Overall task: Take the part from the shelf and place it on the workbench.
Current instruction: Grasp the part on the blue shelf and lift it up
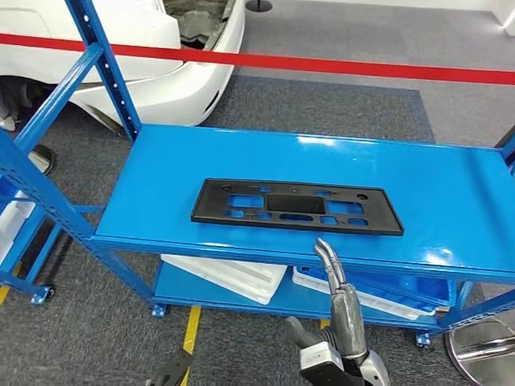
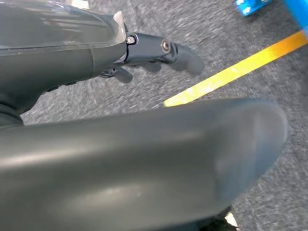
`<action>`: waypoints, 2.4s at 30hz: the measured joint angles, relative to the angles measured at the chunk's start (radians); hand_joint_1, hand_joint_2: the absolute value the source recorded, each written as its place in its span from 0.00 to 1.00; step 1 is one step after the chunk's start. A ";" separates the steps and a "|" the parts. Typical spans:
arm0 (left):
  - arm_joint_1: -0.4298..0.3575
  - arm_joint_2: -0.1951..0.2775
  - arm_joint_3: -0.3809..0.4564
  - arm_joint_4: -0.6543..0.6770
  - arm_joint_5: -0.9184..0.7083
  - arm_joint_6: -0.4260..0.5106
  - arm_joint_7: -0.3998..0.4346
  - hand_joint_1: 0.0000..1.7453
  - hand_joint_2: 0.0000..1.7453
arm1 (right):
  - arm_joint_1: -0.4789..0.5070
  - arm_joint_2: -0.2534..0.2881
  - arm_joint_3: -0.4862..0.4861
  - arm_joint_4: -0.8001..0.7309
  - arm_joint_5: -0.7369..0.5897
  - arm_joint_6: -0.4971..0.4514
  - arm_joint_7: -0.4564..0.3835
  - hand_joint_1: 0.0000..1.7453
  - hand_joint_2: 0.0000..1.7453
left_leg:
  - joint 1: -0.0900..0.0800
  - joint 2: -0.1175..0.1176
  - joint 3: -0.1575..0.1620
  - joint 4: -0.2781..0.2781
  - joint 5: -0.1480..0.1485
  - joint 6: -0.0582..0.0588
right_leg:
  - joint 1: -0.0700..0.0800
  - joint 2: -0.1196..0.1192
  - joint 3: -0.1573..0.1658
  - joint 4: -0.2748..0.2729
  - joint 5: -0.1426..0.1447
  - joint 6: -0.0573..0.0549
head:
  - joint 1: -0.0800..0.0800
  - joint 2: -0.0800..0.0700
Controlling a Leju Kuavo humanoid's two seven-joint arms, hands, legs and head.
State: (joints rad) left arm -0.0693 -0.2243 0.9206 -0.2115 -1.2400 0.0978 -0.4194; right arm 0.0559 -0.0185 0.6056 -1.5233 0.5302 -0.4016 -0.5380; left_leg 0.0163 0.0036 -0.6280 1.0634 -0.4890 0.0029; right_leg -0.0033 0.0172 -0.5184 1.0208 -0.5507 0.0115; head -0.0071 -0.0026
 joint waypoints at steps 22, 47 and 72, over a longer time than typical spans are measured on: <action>-0.008 -0.004 0.002 0.003 -0.007 -0.002 0.000 0.00 0.00 | 0.001 -0.003 -0.022 -0.008 0.011 0.004 0.005 0.00 1.00 | -0.004 -0.003 0.026 0.170 -0.161 -0.011 | 0.005 -0.013 -0.061 -0.001 0.060 -0.041 | -0.006 0.000; -0.014 -0.012 0.007 0.004 -0.031 0.084 0.038 0.00 0.00 | -0.003 -0.083 -0.067 -0.020 0.064 0.103 0.051 0.00 1.00 | -0.006 -0.007 0.084 -0.026 -0.045 0.027 | 0.014 -0.012 -0.090 0.007 0.068 -0.004 | -0.003 0.000; -0.018 -0.012 -0.012 0.004 -0.061 0.070 0.054 0.00 0.00 | -0.056 -0.346 -0.181 -0.059 -0.011 0.501 0.053 0.00 1.00 | -0.013 -0.007 0.101 -0.047 -0.050 0.021 | 0.009 -0.011 -0.080 0.003 0.069 -0.007 | -0.006 0.000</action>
State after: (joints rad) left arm -0.0875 -0.2365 0.9087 -0.2071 -1.3008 0.1679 -0.3655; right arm 0.0000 -0.3647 0.4241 -1.5820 0.5195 0.0991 -0.4848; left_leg 0.0037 -0.0037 -0.5275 1.0160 -0.5385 0.0237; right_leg 0.0053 0.0066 -0.5980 1.0240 -0.4812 0.0050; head -0.0134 -0.0025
